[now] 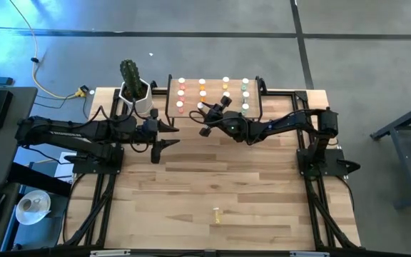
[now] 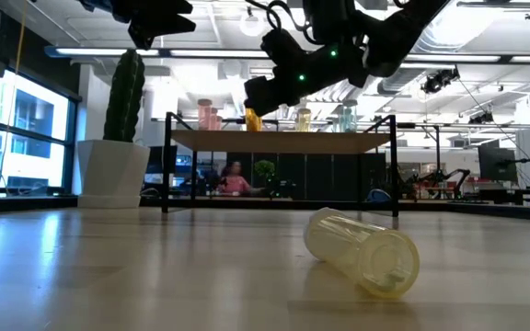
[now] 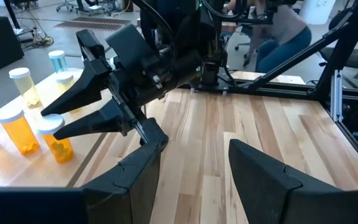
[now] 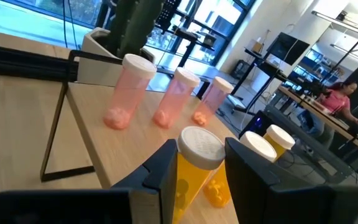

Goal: Pick and place medicine bottles onto shelf by color
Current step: Put the orange pill bottle aligned with other orange pill bottles on the shelf

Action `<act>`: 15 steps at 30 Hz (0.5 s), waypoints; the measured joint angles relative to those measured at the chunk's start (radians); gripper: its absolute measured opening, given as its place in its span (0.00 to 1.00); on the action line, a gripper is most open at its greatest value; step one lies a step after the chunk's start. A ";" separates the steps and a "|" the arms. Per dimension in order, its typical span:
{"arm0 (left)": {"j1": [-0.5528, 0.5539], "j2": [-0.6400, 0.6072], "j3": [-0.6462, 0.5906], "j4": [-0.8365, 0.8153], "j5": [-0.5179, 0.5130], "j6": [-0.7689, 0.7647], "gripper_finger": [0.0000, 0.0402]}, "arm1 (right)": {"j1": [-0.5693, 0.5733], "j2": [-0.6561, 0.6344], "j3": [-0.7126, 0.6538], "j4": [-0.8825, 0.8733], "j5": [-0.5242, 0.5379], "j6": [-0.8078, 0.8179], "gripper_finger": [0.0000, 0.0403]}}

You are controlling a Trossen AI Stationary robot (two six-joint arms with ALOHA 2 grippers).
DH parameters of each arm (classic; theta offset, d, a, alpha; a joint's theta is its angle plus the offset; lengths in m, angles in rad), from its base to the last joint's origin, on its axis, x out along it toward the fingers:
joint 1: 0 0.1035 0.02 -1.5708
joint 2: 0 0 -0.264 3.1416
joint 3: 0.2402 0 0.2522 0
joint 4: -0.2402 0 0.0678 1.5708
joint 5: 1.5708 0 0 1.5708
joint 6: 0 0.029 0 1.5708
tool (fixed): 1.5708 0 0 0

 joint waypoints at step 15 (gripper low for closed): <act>0.000 0.000 0.000 0.000 0.000 0.000 0.45 | 0.000 -0.002 0.000 -0.013 0.012 0.047 0.32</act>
